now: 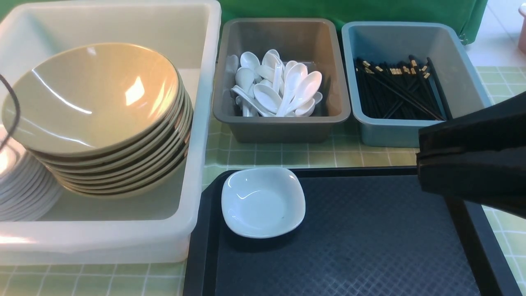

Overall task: On green table put chopsticks spoon bowls plates into blue grey white boxes.
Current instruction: 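Place the white bowl into the white bin with the other dishes with the left gripper, then grasp the small white bowl on the black tray by its rim with the left gripper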

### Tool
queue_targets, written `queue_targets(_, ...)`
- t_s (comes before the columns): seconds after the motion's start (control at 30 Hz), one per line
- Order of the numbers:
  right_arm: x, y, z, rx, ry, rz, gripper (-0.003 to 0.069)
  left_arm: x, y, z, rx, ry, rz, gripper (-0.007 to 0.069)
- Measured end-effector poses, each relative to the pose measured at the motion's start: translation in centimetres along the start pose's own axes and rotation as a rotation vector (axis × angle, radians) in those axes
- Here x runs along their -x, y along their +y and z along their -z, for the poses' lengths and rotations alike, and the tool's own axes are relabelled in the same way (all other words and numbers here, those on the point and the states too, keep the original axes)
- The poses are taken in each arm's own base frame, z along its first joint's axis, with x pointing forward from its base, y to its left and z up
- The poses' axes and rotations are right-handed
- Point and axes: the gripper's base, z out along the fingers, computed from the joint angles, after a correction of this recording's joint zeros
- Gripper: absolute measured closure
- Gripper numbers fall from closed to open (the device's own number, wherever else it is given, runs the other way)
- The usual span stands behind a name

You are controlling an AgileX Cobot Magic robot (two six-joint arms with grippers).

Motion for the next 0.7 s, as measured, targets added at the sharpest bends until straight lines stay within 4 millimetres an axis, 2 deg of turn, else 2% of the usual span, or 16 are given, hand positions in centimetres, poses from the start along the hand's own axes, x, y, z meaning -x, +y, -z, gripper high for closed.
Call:
queue_targets(0.17, 0.0, 0.0, 0.0, 0.0, 0.0, 0.0, 0.0501, -1.9, 2.3, 4.9, 0.044, -0.149, 0.064, -0.0039)
queue_targets(0.27, 0.0, 0.0, 0.0, 0.001, 0.001, 0.0, 0.0496, -3.9, 2.3, 8.1, -0.082, -0.219, 0.093, -0.0037)
queue_targets(0.37, 0.0, 0.0, 0.0, 0.005, 0.003, 0.0, 0.0496, -5.9, 0.0, 10.8, -0.324, -0.261, -0.041, -0.0017)
queue_targets(0.4, 0.0, 0.0, 0.0, 0.005, 0.003, 0.0, 0.0495, -6.1, -0.2, 11.0, -0.342, -0.264, -0.057, -0.0015)
queue_targets(0.43, 0.0, 0.0, 0.0, 0.005, 0.003, 0.0, 0.0495, -7.1, -1.8, 12.1, -0.479, -0.282, -0.175, 0.0002)
queue_targets(0.47, 0.0, 0.0, 0.0, 0.005, 0.003, 0.0, 0.0495, -7.5, -2.6, 12.5, -0.539, -0.283, -0.216, 0.0011)
queue_targets(0.5, 0.0, 0.0, 0.0, 0.005, 0.003, 0.0, 0.0494, -8.6, -4.5, 13.3, -0.683, -0.288, -0.367, 0.0035)
queue_targets(0.53, 0.0, 0.0, 0.0, 0.005, 0.003, 0.0, 0.0494, -8.9, -5.0, 13.5, -0.718, -0.284, -0.387, 0.0039)
queue_targets(0.6, 0.0, 0.1, 0.0, 0.006, 0.004, 0.0, 0.0491, -10.2, -7.7, 14.3, -0.865, -0.264, -0.56, 0.0074)
queue_targets(0.7, 0.0, 0.1, 0.0, 0.006, 0.004, 0.0, 0.0489, -11.0, -10.4, 14.3, -0.932, -0.221, -0.686, 0.0096)
